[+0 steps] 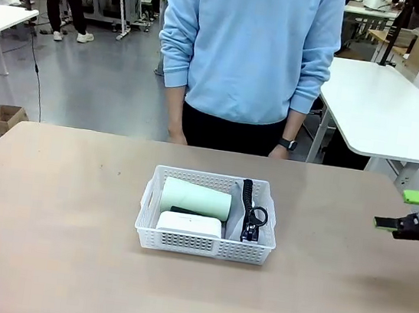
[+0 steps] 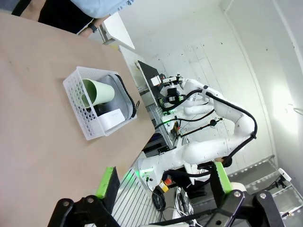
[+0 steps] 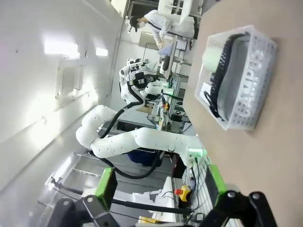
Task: Efficiently arrange items inside the basket to fit them all.
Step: Pick up the Reusable plastic cup and place it inside the Organizing basket.
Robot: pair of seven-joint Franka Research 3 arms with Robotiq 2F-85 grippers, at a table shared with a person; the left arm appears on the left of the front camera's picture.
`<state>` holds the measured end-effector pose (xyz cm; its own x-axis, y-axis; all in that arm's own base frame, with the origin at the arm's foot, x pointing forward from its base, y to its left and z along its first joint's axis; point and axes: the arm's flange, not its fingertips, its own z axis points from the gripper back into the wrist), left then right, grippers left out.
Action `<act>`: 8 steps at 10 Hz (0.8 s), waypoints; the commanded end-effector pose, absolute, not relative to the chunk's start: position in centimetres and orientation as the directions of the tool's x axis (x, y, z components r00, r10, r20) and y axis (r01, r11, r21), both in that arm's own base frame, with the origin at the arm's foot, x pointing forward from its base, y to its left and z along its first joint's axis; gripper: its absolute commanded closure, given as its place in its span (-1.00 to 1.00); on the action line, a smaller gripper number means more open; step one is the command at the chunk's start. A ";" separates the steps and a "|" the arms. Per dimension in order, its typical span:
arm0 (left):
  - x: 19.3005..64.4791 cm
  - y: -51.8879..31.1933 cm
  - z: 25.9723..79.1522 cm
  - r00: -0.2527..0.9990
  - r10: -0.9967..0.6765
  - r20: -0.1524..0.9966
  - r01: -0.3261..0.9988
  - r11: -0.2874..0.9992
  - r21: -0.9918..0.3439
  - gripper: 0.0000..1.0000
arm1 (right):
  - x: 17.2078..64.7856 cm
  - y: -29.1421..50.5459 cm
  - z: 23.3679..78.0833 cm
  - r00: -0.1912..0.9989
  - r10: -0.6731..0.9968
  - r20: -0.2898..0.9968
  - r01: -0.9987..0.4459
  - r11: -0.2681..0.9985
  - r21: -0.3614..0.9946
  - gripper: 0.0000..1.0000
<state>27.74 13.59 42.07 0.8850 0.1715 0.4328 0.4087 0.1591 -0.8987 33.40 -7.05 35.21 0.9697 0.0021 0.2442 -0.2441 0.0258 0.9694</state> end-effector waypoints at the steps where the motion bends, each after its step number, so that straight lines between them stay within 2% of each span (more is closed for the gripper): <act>1: 27.5 13.7 42.3 0.889 0.165 0.427 0.405 0.148 -0.902 -1.00 | 33.1 -7.0 38.6 0.940 0.009 0.340 -0.340 0.041 0.939 -1.00; 8: 27.5 13.7 42.3 0.889 0.165 0.427 0.405 0.148 -0.902 -1.00 | 33.1 -7.0 38.6 0.940 0.009 0.340 -0.340 0.041 0.939 -1.00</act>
